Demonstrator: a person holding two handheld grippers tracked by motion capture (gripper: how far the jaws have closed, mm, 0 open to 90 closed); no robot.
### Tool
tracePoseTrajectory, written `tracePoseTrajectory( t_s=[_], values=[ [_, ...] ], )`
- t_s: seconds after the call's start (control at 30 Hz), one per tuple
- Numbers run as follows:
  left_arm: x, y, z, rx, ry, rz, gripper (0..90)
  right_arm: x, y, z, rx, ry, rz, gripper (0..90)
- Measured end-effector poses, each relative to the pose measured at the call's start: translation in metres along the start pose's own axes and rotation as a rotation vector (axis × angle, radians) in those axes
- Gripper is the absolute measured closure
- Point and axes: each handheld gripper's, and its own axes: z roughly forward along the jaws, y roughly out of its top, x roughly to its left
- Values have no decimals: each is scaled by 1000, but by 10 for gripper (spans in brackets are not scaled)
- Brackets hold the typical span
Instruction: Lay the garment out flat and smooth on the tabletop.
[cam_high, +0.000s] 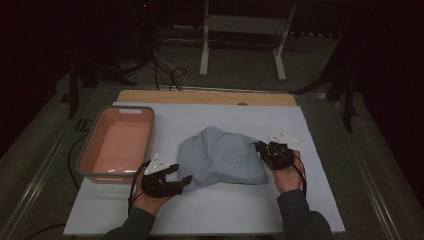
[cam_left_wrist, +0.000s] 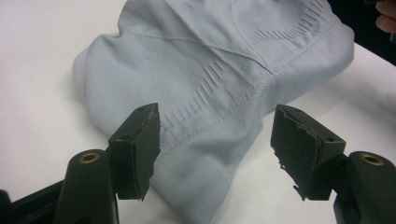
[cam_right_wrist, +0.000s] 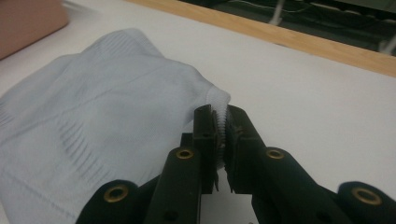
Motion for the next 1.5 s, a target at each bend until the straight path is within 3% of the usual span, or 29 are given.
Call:
tracePoseTrajectory(
  t_s=[0.47,0.53,0.67,0.8,1.0,1.37,1.5],
  values=[
    [-2,0,2,7,13,20,342,-23,-4,6,35,-104,25,843],
    [-2,0,2,7,12,20,342,-25,-5,9,56,-84,26,768],
    [-2,0,2,4,11,21,339,-23,-10,6,61,-60,7,482],
    [-3,0,2,5,14,28,332,-17,-18,-2,68,-39,-17,378],
    [-6,0,3,11,19,38,320,-3,-36,-15,71,-8,-72,334],
    [-9,0,-1,-6,30,54,308,2,-63,-34,86,20,-64,302],
    [-9,0,-1,-14,35,57,306,3,-73,-36,118,33,-59,289]
  ],
)
